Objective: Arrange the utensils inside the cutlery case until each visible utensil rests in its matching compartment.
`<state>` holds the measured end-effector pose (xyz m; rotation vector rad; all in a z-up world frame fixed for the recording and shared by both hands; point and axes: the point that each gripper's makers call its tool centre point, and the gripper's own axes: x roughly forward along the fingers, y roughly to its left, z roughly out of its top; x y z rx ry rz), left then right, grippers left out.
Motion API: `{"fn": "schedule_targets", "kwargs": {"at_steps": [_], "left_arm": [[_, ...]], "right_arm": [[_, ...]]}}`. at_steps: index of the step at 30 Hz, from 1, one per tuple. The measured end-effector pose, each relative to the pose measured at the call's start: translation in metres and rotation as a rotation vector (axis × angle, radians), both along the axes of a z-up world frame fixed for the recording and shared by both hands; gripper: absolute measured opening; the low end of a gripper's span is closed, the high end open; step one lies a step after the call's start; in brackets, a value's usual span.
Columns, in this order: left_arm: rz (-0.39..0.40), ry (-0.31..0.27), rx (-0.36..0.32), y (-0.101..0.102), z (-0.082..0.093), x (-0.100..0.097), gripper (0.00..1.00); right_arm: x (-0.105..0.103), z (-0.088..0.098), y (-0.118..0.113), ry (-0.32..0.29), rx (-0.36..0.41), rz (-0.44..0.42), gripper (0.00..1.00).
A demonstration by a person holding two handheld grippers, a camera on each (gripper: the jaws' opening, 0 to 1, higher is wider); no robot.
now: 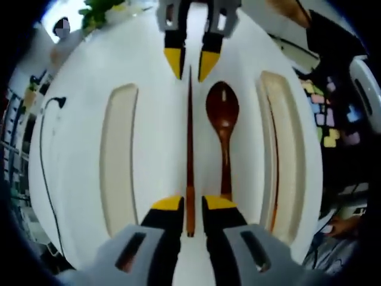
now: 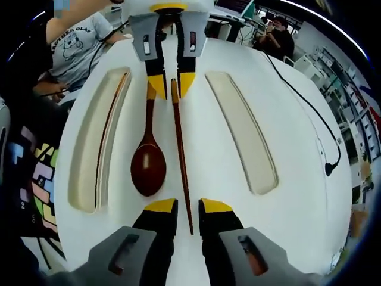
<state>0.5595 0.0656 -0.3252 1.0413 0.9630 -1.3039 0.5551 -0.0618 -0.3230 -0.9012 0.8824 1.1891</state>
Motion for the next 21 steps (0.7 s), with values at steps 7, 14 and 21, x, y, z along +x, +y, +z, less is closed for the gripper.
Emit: {"fn": "schedule_targets", "kwargs": {"at_steps": [7, 14, 21], "left_arm": [[0.030, 0.044, 0.036, 0.000, -0.003, 0.002, 0.10], [0.093, 0.079, 0.069, -0.001, -0.006, -0.005, 0.07], [0.059, 0.016, 0.165, -0.001, -0.007, -0.003, 0.07]], "right_arm": [[-0.004, -0.006, 0.000, 0.041, -0.008, -0.015, 0.09], [-0.004, -0.007, 0.000, 0.128, 0.042, -0.052, 0.05], [-0.004, -0.008, 0.010, 0.072, 0.135, 0.030, 0.02]]}}
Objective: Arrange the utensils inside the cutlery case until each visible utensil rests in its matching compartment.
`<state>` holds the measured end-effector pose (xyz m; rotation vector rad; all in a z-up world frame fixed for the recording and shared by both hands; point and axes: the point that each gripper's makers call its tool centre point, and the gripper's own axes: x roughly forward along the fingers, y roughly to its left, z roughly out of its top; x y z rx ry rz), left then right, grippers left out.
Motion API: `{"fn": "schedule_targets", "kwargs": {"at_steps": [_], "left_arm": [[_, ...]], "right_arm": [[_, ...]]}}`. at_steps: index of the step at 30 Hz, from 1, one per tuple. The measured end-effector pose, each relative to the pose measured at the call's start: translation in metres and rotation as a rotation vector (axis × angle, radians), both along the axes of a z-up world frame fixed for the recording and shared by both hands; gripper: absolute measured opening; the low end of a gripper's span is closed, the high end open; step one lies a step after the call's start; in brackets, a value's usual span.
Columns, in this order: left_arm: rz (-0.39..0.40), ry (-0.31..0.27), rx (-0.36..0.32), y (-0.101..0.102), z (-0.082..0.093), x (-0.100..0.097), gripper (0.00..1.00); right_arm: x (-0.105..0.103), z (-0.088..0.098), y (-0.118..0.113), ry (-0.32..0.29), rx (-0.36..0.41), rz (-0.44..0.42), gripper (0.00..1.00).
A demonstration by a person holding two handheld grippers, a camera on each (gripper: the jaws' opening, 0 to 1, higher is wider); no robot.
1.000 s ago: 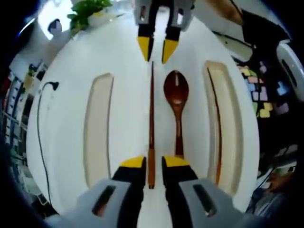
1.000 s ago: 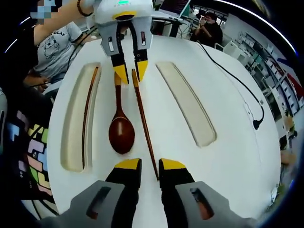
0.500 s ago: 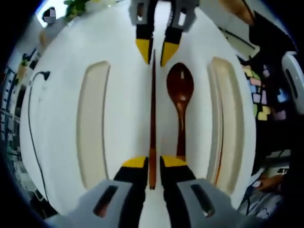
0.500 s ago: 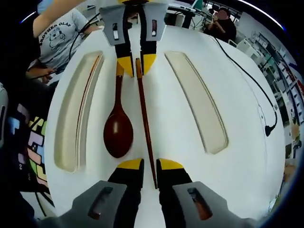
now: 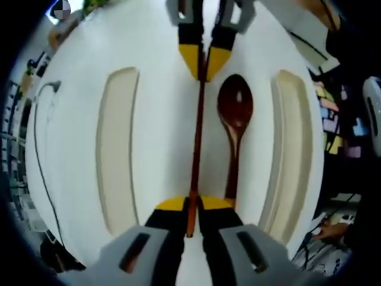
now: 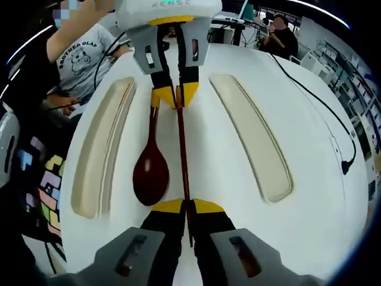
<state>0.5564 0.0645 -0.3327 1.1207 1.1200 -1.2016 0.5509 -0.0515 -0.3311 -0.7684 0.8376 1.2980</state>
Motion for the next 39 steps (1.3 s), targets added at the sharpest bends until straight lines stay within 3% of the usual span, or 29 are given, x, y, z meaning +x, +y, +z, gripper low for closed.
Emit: {"fn": "schedule_targets", "kwargs": {"at_steps": [2, 5, 9, 11, 12, 14, 16, 20, 25, 29, 39], "left_arm": [[-0.033, -0.011, 0.003, 0.002, -0.001, -0.006, 0.07], [-0.030, -0.024, 0.017, 0.001, -0.002, -0.011, 0.07], [-0.046, -0.063, 0.042, 0.003, -0.002, -0.012, 0.06], [-0.041, -0.081, 0.038, -0.001, -0.003, -0.023, 0.06], [0.046, -0.080, 0.030, 0.001, -0.001, -0.019, 0.06], [-0.061, -0.090, -0.004, 0.000, -0.001, -0.021, 0.05], [-0.026, -0.070, -0.036, 0.002, 0.000, -0.017, 0.05], [-0.044, -0.052, -0.064, 0.002, 0.002, -0.013, 0.05], [-0.073, -0.050, -0.073, 0.003, 0.003, -0.006, 0.05], [-0.083, -0.088, -0.095, 0.000, 0.013, 0.000, 0.05], [-0.094, -0.112, -0.100, 0.004, 0.036, 0.005, 0.05]], "right_arm": [[0.000, -0.001, 0.001, -0.003, 0.003, -0.011, 0.02], [0.000, -0.002, 0.000, 0.041, -0.019, -0.111, 0.02], [-0.002, -0.002, 0.003, 0.002, -0.055, -0.066, 0.01], [-0.002, -0.001, 0.004, -0.007, -0.064, -0.064, 0.01], [-0.003, -0.001, 0.004, -0.017, -0.068, -0.055, 0.01], [-0.002, 0.000, 0.004, -0.021, -0.065, -0.059, 0.01], [-0.001, 0.000, 0.004, -0.023, -0.058, -0.065, 0.01], [-0.001, 0.001, 0.004, -0.005, -0.070, -0.120, 0.01], [-0.003, 0.001, 0.004, -0.032, -0.100, -0.077, 0.01], [-0.002, 0.004, 0.001, -0.054, -0.099, -0.073, 0.01], [0.000, 0.034, 0.002, -0.122, -0.075, -0.106, 0.01]]}}
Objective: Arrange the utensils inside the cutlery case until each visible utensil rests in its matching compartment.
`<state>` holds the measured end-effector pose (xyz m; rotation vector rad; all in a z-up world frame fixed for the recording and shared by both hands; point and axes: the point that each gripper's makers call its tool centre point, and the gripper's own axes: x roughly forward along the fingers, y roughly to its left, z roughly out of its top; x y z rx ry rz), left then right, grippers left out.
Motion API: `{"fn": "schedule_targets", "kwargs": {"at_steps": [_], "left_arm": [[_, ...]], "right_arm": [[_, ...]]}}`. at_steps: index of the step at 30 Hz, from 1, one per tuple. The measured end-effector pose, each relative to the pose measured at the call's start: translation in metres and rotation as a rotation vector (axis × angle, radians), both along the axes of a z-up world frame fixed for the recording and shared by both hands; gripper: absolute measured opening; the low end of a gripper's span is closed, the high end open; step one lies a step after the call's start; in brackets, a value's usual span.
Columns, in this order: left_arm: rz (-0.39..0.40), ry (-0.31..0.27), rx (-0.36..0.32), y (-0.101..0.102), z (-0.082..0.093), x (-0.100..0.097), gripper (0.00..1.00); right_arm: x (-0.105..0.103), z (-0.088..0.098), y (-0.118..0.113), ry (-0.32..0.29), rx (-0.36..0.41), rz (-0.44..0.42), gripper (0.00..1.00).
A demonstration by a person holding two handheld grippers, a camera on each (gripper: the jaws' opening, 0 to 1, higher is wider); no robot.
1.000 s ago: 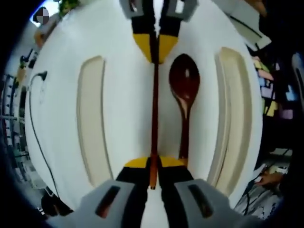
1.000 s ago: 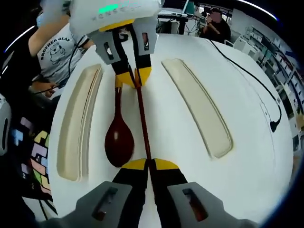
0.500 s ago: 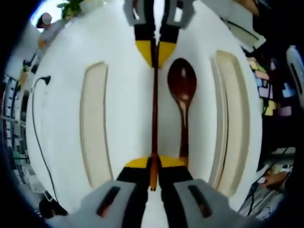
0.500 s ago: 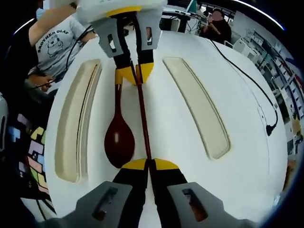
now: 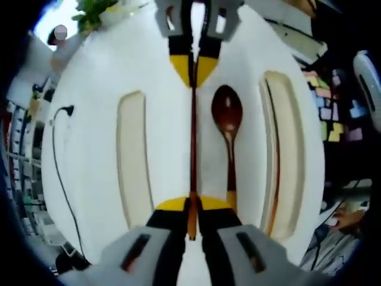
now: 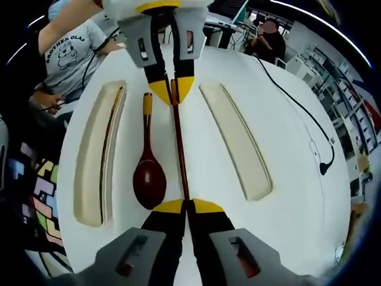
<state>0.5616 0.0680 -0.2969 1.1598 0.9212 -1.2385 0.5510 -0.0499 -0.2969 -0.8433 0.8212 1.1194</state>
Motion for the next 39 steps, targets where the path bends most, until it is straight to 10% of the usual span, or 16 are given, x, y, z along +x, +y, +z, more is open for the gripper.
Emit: {"fn": "schedule_targets", "kwargs": {"at_steps": [11, 39], "left_arm": [[-0.007, -0.041, -0.025, 0.005, 0.019, -0.002, 0.05], [-0.071, 0.115, -0.071, 0.015, 0.013, -0.075, 0.06]], "right_arm": [[-0.008, 0.023, 0.005, -0.042, 0.017, -0.010, 0.01], [-0.079, 0.015, 0.017, 0.052, 0.057, 0.053, 0.01]]}}
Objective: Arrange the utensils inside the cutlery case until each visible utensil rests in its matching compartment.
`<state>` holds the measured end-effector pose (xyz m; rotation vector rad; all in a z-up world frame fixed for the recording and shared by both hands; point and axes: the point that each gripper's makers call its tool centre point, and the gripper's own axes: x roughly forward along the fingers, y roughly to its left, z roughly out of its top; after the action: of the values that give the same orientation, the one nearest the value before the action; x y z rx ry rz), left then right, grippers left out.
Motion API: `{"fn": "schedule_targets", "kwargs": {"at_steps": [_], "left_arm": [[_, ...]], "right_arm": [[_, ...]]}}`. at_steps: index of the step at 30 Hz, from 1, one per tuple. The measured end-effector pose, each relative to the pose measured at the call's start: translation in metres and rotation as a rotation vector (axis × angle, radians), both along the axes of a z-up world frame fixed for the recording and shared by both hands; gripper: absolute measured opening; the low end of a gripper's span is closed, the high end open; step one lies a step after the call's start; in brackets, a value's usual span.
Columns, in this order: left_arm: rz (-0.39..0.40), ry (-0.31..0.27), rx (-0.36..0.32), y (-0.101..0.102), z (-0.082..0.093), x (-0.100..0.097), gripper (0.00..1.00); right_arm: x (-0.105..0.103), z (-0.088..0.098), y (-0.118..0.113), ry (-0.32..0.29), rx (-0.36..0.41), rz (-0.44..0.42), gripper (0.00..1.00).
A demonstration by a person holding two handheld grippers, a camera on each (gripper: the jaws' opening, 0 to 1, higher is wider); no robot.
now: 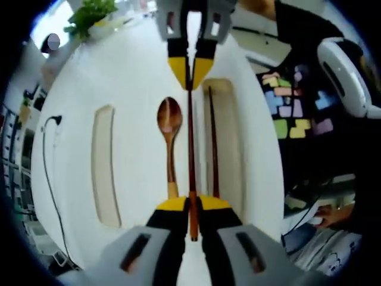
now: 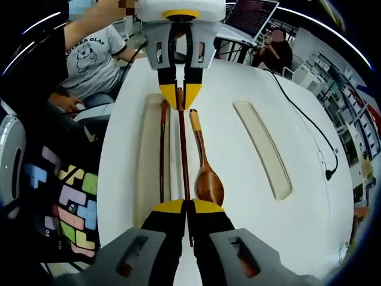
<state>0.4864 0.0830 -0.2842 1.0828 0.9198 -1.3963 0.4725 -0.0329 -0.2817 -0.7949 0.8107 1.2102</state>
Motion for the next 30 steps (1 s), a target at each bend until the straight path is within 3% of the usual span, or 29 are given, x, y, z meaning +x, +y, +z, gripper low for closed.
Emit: {"fn": "schedule_targets", "kwargs": {"at_steps": [6, 14, 30], "left_arm": [[-0.023, 0.023, -0.007, 0.004, -0.002, -0.017, 0.06], [-0.012, 0.075, -0.024, 0.011, -0.014, -0.032, 0.06], [-0.011, 0.092, -0.044, 0.012, -0.030, -0.033, 0.06]], "right_arm": [[-0.015, -0.004, 0.003, 0.022, -0.013, 0.028, 0.01], [-0.032, -0.013, 0.011, 0.124, 0.024, 0.028, 0.02], [-0.039, -0.025, 0.014, 0.197, 0.063, 0.009, 0.02]]}}
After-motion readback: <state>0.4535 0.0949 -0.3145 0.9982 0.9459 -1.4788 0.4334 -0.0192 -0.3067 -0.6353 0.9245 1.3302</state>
